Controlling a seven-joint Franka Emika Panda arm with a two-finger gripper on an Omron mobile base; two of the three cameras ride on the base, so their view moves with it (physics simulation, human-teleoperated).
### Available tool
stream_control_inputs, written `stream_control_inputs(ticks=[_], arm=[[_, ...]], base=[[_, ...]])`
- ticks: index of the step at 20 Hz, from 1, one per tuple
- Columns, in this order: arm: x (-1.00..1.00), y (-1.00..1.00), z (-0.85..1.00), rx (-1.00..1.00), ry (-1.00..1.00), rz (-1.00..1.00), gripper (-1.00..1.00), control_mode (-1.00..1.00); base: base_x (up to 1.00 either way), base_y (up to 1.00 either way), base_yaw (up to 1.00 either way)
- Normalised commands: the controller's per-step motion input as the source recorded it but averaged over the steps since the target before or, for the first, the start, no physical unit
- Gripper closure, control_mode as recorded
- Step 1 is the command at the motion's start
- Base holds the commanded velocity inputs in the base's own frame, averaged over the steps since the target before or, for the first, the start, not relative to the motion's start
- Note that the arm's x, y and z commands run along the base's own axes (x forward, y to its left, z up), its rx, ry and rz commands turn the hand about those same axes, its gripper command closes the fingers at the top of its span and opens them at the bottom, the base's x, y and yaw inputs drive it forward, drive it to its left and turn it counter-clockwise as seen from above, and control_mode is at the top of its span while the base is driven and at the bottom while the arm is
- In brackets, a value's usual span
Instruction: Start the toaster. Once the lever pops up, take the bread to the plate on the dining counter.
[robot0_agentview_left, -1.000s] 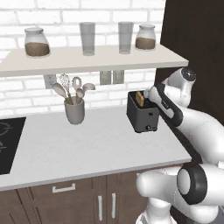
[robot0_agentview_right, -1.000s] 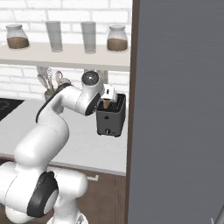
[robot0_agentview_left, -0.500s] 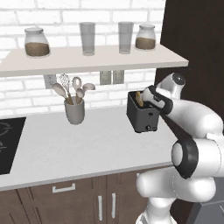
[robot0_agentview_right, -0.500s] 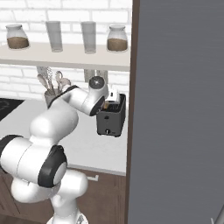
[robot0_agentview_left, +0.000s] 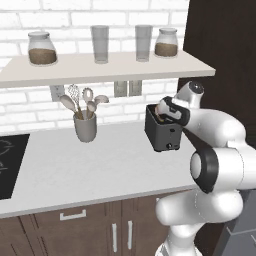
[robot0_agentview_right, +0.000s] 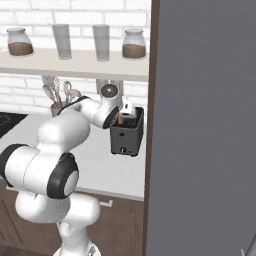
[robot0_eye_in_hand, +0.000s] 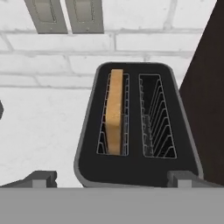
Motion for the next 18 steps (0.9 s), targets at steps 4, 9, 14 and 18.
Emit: stream_control_inputs(ticks=[4,9,14,18], arm=[[0.38,0.22,-0.08,0.00,0.06,-0.01,-1.00,-1.00],[0.33,0.15,-0.26,0.00,0.04,-0.01,-1.00,-1.00],[0.24,-0.12,-0.08,0.00,0.00,-0.08,-1.00,-1.00],[0.26,-0.03,-0.06,-0.01,0.00,-0.07,-1.00,-1.00]], base=[[0.00,0.00,0.00],[0.00,0.00,0.00],[0.00,0.00,0.00],[0.00,0.00,0.00]])
